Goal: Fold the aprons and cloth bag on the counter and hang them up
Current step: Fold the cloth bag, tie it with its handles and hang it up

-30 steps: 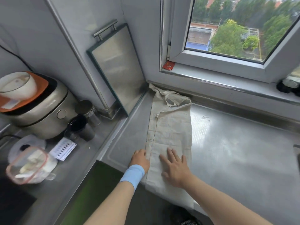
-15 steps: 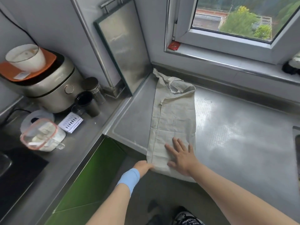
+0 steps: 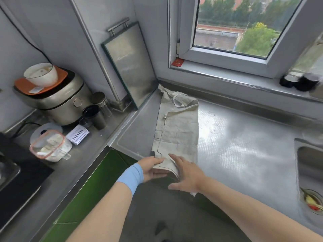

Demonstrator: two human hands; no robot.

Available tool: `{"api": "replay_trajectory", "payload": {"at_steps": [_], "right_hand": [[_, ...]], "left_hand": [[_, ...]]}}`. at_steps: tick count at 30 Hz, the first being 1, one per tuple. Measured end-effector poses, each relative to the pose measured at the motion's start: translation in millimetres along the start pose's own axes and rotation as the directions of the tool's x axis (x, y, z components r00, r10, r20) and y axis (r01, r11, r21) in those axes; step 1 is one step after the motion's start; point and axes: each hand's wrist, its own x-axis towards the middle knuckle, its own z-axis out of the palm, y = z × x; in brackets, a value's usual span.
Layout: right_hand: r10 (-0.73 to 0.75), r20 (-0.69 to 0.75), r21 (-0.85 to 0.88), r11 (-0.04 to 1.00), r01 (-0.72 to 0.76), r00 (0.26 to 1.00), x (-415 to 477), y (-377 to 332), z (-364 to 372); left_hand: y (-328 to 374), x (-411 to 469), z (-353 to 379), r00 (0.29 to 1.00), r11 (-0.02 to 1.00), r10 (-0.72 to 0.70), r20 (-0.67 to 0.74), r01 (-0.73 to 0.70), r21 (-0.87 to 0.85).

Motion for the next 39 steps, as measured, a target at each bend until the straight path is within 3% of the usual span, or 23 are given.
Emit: {"api": "replay_trajectory", "payload": {"at_steps": [3, 5, 9, 11, 15, 19, 22, 24, 27, 30, 32, 35, 39], "right_hand": [[0.156, -0.084, -0.031, 0.987, -0.159, 0.984, 0, 1, -24], [0.217, -0.068, -0.016, 0.976, -0.218, 0.974, 3, 7, -49], [0.204, 0.231, -0.006, 0.978, -0.208, 0.951, 8, 11, -102], [0.216, 0.246, -0.113, 0.975, -0.193, 0.945, 22, 13, -121], [0.174, 0.066, -0.33, 0.933, -0.143, 0.983, 78, 28, -147], [0.207, -0.174, -0.286, 0.925, -0.251, 0.963, 141, 49, -160], [0.17, -0.296, -0.337, 0.902, -0.269, 0.94, 182, 75, -155], [0.114, -0.38, -0.396, 0.877, -0.273, 0.918, 197, 90, -144], [0.116, -0.437, -0.331, 0.901, -0.28, 0.892, 203, 107, -118], [0.125, -0.415, -0.303, 0.915, -0.266, 0.901, 193, 118, -85], [0.172, -0.363, -0.286, 0.915, -0.285, 0.916, 183, 121, -68], [0.307, -0.225, -0.279, 0.889, -0.363, 0.925, 177, 116, -57], [0.398, -0.059, -0.231, 0.887, -0.4, 0.916, 170, 107, -49]], "left_hand": [[17, -8, 18, 0.999, 0.994, 0.039, 0.001, -0.039, -0.101], [29, -10, 24, 0.998, 0.995, 0.06, 0.006, -0.059, -0.086], [56, -13, 20, 0.998, 0.997, 0.021, 0.062, -0.026, 0.079], [72, -8, 15, 0.995, 0.995, 0.034, 0.095, -0.043, 0.091], [103, 24, 12, 0.989, 0.995, 0.092, 0.114, -0.096, 0.026], [140, 79, 10, 0.99, 0.99, 0.128, 0.058, -0.131, 0.059], [163, 118, 12, 0.987, 0.966, 0.16, -0.009, -0.155, 0.209], [168, 145, 13, 0.965, 0.854, 0.259, -0.032, -0.213, 0.475], [166, 175, 16, 0.943, 0.515, 0.321, 0.085, -0.25, 0.82], [155, 191, 18, 0.956, 0.03, 0.215, 0.201, -0.212, 0.977], [148, 197, 17, 0.968, -0.197, 0.168, 0.189, -0.154, 0.968], [138, 197, 11, 0.982, -0.261, 0.171, 0.079, -0.032, 0.965], [130, 191, 4, 0.981, -0.208, 0.192, 0.016, 0.025, 0.978]]}}
